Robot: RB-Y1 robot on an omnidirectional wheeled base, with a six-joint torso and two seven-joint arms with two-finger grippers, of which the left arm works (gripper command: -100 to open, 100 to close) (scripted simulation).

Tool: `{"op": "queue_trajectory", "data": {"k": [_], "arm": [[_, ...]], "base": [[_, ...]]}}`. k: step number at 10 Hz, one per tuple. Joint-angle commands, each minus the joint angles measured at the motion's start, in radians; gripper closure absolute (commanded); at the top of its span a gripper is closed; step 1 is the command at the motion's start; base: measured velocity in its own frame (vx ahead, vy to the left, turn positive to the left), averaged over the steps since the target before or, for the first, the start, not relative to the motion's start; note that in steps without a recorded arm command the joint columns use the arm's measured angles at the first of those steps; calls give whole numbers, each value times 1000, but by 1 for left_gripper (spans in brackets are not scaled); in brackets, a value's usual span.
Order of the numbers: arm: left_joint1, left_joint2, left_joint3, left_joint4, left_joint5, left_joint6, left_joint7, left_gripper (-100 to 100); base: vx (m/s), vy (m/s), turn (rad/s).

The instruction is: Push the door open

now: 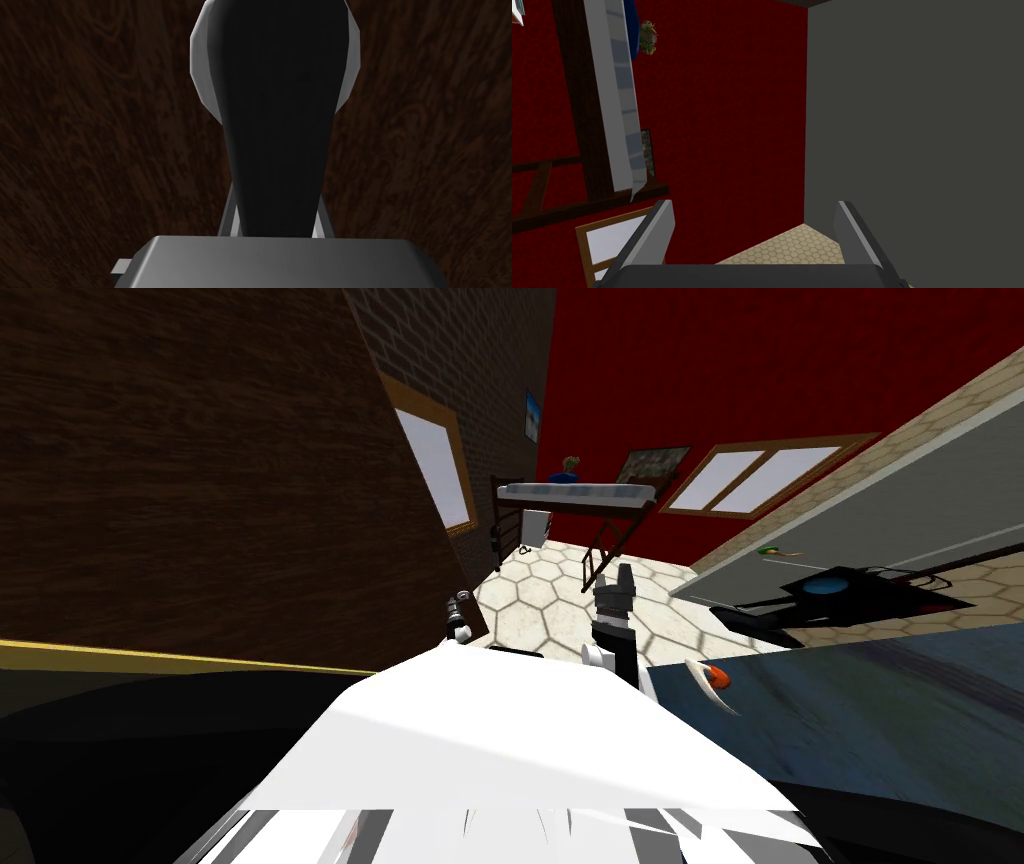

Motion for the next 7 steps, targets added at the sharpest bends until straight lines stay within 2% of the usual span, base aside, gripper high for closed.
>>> {"op": "queue_trajectory", "data": {"k": [1,4,5,7], "arm": [[-5,-2,10,-3,8,-3,-5,100],[-4,-3,33,-2,24,-5,-15,100],[10,2,35,-8,24,-2,-14,100],[12,8,63,-9,44,-8,-27,100]], "base": [[193,-10,54],[175,-9,44],[60,7,48],[187,12,47]]}}
